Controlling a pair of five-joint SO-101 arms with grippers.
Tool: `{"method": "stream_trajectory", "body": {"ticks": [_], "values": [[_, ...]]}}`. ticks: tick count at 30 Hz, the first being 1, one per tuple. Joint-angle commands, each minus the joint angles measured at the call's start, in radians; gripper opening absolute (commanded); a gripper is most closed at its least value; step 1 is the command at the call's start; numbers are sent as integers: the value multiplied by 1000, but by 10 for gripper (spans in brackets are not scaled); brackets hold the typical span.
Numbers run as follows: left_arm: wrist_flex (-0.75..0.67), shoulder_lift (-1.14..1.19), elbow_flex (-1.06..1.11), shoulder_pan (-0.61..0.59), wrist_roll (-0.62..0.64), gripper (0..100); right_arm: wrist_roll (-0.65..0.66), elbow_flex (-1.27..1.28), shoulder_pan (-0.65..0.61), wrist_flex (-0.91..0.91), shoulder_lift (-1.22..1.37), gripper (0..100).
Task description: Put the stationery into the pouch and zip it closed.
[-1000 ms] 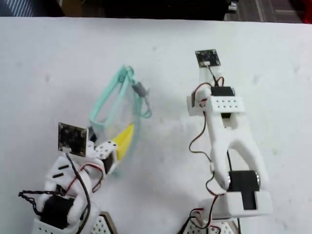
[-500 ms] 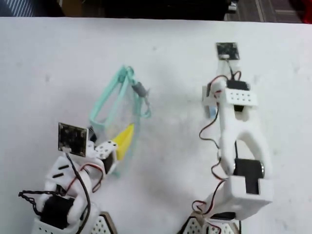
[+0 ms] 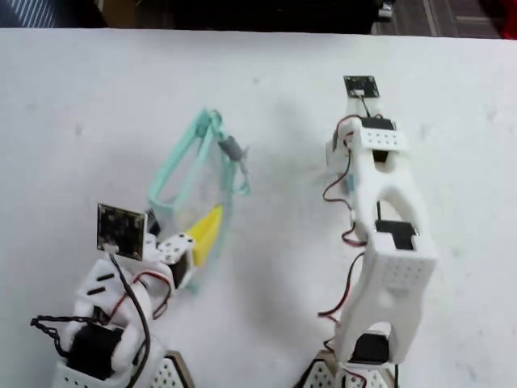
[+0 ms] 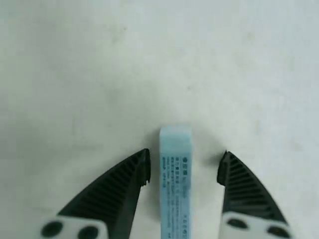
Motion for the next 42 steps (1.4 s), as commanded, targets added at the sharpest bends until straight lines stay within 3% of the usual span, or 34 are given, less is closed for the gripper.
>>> {"method": "stream_trajectory", "body": {"ticks": [1,4,9,12,36,42], "values": [[-17,-1,-5,-5,-6,255,9,-91,-13,10,31,215],[-15,-1,-5,-4,-2,255,9,-103,-12,10,45,181],[-15,-1,-5,-4,-2,255,8,-101,-7,10,48,8],[-15,-1,-5,-4,-2,255,8,-101,-7,31,48,46],[-11,-1,5,-4,-2,254,8,-104,-7,51,51,17],[-12,-1,2,-4,-6,205,6,-104,-8,51,53,17]]}}
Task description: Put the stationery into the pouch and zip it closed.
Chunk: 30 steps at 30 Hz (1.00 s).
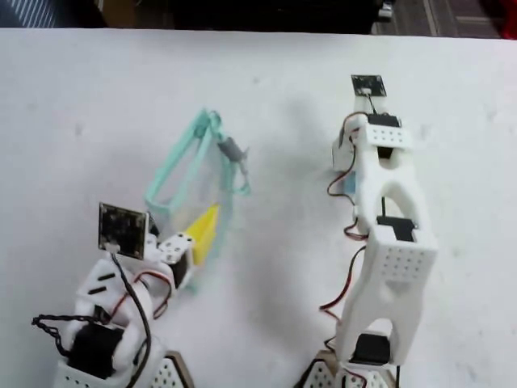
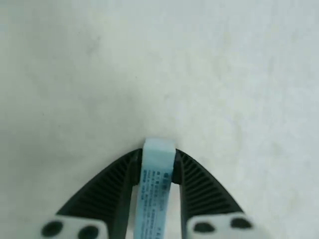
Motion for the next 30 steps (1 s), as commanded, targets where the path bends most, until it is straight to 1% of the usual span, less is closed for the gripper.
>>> {"method": "stream_trajectory", "body": {"ticks": [1,4,7,10,13,15,20,25,30], "values": [[-14,1,-9,-4,-6,203,6,-23,-12,15,-5,17],[-17,1,-8,-4,-8,186,9,-20,-12,15,-8,17],[-17,1,-9,-4,-9,124,9,-25,-10,53,-13,17],[-26,1,-11,-4,-21,85,3,-34,-18,91,-19,17],[-32,1,-8,-2,-69,48,3,-81,-36,174,-64,17],[-32,1,-8,-2,-72,20,3,-127,-45,257,-113,17],[-32,1,-8,-2,-72,23,5,-239,-93,429,-255,17],[-32,1,-6,-2,-72,23,9,-339,-185,567,-420,17],[-32,1,-6,-2,-72,23,9,-423,-294,613,-605,17]]}}
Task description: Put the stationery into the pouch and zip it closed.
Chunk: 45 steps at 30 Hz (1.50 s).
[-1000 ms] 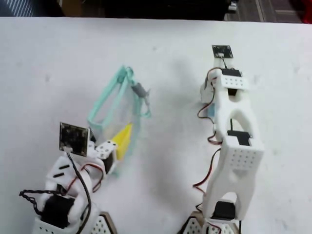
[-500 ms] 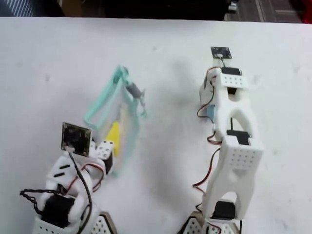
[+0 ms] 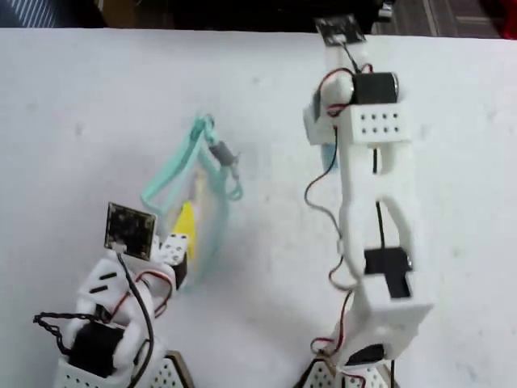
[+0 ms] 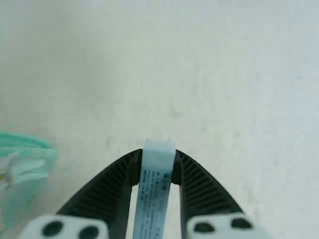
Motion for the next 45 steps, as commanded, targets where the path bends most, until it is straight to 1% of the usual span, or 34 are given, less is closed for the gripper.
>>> {"method": "stream_trajectory", "body": {"ticks": [1,6,10,11,14,15,18,21,25,30,34,41,45], "values": [[-31,-7,-8,-7,-12,23,9,-89,-82,16,-186,17],[-31,-7,-8,-7,-12,27,9,-115,-191,-5,-377,17],[-48,-7,-8,5,-12,41,6,-109,-288,-56,-455,17],[-48,-7,-8,18,-12,70,5,-109,-308,-71,-461,17],[-9,-7,-8,50,-2,214,3,-109,-384,-133,-461,17],[0,-7,-8,54,11,229,3,-109,-410,-154,-460,17],[0,-7,-12,56,25,221,3,-107,-498,-200,-460,17],[0,-7,-12,53,25,221,5,-107,-579,-209,-460,17],[0,-7,-12,54,25,221,6,-68,-641,-239,-464,17],[0,-7,-12,50,25,221,3,95,-656,-323,-469,17],[0,-7,-12,50,25,221,5,284,-651,-447,-499,17],[-2,-7,-12,48,25,221,9,740,-650,-788,-785,16],[-2,-7,-12,48,25,221,11,933,-648,-920,-897,16]]}}
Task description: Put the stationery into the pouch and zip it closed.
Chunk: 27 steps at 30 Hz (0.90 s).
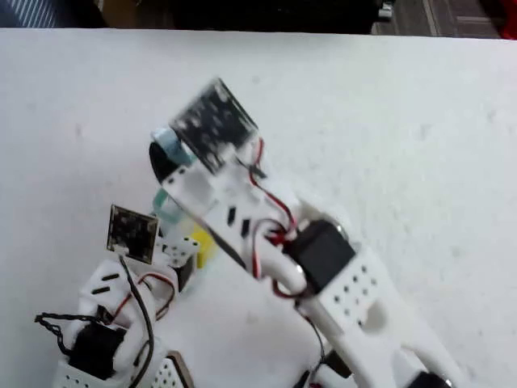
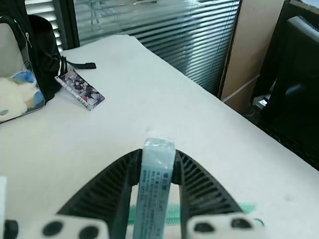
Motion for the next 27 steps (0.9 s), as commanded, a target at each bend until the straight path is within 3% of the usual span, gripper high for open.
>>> {"method": "stream_trajectory", "body": {"ticks": [1,6,11,17,24,27], "values": [[-2,1,-12,8,12,221,9,126,-2,-113,-97,16],[-2,1,-12,8,14,221,3,196,-4,-122,-153,16],[-2,1,-12,8,17,221,12,209,22,-8,-237,29],[-18,1,-6,8,17,221,61,209,41,107,-274,264],[-17,1,-6,8,17,221,66,195,44,114,-275,165],[-17,1,-6,8,17,221,61,112,76,122,-275,187]]}}
